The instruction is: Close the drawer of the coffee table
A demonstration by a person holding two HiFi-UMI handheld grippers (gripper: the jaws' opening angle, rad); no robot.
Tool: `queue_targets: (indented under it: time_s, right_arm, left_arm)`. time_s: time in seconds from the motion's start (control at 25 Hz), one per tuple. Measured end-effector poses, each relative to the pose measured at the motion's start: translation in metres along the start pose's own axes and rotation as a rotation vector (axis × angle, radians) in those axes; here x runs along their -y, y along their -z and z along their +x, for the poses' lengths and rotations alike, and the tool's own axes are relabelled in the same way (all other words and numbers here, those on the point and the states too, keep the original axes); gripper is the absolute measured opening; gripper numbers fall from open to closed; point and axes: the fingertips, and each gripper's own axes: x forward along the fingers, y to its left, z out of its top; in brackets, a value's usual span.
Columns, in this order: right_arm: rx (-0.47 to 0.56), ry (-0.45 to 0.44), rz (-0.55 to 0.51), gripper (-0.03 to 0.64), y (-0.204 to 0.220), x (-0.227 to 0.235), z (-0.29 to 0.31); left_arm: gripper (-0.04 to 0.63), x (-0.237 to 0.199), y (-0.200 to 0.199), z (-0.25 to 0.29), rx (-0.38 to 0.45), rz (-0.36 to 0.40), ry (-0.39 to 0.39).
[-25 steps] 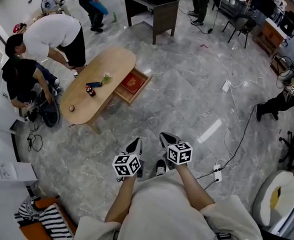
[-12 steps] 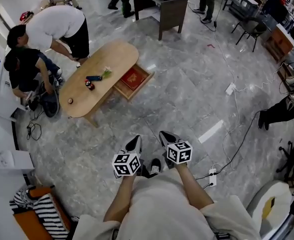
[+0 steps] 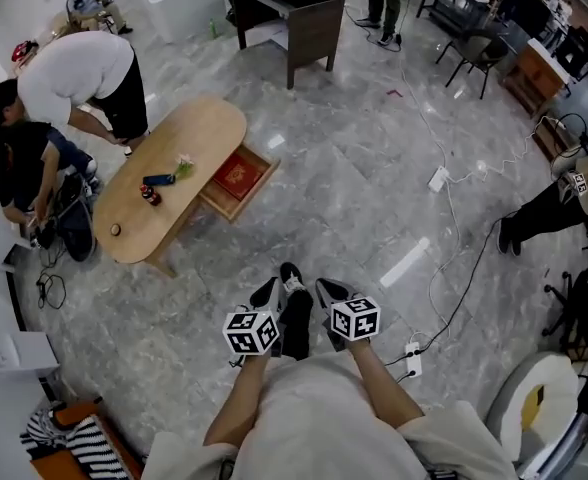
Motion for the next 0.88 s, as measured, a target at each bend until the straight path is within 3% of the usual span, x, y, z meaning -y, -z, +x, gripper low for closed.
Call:
queue_targets:
  time_s: [0.44, 0.64, 0.88]
  right_arm:
    - [0.018, 0.055, 0.106, 0.017, -0.066, 0.083, 0.038]
    - [0.012, 0.097, 0.18, 0.017, -0.089, 0.121, 0.061]
    - [-0.087, 0.044, 0.061, 0.017, -0.126, 0.126, 0.126]
  left_arm:
    - [0.009, 0.013, -0.075, 0.117, -0.036, 0.044, 0.1]
    - [0.009, -0.009, -0.11, 0.142, -0.006, 0.034, 0.053]
    - [0.009, -0.076, -0.16, 0.165, 0.084, -0.075, -0.049]
